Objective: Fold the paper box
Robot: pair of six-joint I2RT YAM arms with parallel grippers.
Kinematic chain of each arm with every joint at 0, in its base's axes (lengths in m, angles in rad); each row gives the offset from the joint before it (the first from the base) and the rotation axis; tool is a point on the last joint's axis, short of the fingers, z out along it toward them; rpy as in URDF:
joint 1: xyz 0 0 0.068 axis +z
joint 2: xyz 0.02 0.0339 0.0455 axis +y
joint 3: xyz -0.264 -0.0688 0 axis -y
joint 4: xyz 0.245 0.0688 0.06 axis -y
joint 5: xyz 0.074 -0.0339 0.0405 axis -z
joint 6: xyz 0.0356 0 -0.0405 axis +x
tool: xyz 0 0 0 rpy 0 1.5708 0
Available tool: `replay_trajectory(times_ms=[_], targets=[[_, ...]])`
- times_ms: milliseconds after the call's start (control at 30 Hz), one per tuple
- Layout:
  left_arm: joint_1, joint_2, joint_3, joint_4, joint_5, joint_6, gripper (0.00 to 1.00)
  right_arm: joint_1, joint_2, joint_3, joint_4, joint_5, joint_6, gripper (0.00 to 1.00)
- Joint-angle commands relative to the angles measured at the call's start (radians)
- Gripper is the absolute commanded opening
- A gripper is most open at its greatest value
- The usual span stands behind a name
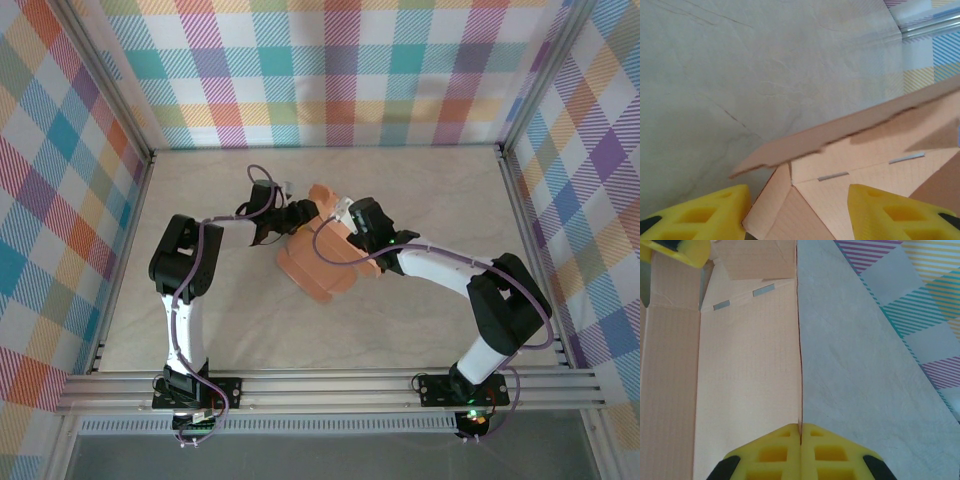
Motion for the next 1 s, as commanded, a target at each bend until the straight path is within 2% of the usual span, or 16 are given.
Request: replay_trajectory(times_ms=[0,200,567,733,967], targets=[[-0.024,-0.040,-0.006,0.029,0.037,0.050,0.54,-0.006,0.021,0.035,0.000,0.024,0.008,0.00],[-0.045,-0.055,-0.020,0.050,0.045,0.057,0.54,-0.005,0.040,0.046,0.000,0.034,0.011,0.00],[-0.116,-0.014,0.029,-0.088,0.054,0.197,0.51,-0.005,0.061,0.061,-0.005,0.051,0.023,0.00],[-0.145,0.001,0.048,-0.187,0.012,0.281,0.52,-0.004,0.057,0.055,-0.007,0.052,0.031,0.00],[-0.170,0.061,0.116,-0.328,-0.079,0.328,0.53,-0.005,0.053,0.052,-0.006,0.052,0.040,0.00]])
